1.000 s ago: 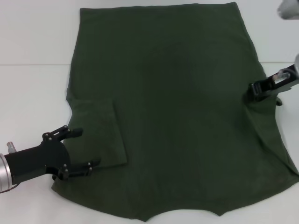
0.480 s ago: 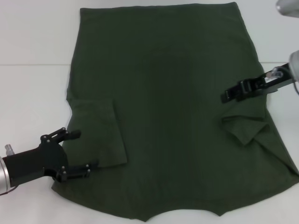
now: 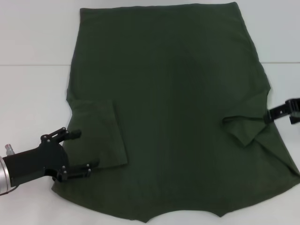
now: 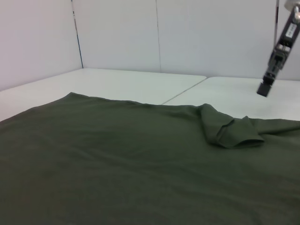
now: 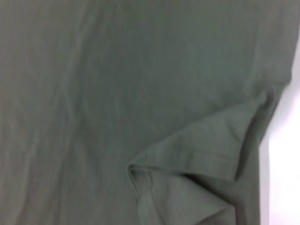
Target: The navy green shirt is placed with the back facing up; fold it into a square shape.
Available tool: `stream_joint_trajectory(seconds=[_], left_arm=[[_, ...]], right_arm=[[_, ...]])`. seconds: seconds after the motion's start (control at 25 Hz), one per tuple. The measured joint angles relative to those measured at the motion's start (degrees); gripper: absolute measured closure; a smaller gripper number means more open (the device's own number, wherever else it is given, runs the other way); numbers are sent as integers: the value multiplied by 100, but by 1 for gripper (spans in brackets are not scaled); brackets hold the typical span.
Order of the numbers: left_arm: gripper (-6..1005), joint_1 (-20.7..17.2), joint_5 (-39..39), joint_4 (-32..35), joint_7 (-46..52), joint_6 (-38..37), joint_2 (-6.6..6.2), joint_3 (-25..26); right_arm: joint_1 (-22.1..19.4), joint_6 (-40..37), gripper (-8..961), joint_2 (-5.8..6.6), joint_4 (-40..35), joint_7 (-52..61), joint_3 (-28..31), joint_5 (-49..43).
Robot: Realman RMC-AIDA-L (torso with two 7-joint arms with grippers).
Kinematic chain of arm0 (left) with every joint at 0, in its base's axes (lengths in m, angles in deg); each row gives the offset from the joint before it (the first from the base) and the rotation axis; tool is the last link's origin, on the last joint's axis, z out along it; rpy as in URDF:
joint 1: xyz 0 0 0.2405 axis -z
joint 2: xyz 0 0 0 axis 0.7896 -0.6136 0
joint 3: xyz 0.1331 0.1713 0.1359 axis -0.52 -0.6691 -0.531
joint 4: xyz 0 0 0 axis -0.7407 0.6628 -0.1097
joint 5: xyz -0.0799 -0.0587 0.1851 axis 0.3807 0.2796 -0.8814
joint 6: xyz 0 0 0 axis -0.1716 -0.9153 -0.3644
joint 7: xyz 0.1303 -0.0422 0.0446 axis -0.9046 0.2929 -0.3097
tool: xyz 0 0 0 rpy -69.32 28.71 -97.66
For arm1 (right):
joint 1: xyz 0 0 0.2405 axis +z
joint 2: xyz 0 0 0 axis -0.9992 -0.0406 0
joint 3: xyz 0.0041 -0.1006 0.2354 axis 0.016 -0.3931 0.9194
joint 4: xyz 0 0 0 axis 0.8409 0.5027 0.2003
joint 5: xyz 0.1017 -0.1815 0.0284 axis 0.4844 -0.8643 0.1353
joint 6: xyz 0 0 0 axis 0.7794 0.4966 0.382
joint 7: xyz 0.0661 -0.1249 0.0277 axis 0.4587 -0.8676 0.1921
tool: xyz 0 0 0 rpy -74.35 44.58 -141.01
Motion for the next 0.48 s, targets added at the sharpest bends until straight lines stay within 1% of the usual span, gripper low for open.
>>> stream_joint_trajectory(seconds=[0.2, 0.32, 0.48], left_arm=[[62, 7, 1, 0, 0, 0, 0, -8], [62, 9, 4, 0, 1, -1, 0, -16], [63, 9, 16, 0, 0, -1, 0, -1]], right_arm=[[-24, 135, 100, -41, 178, -52, -34, -53], [-38, 283, 33, -43, 298, -77, -40, -56], [-41, 441, 33, -60, 435, -143, -46, -56]])
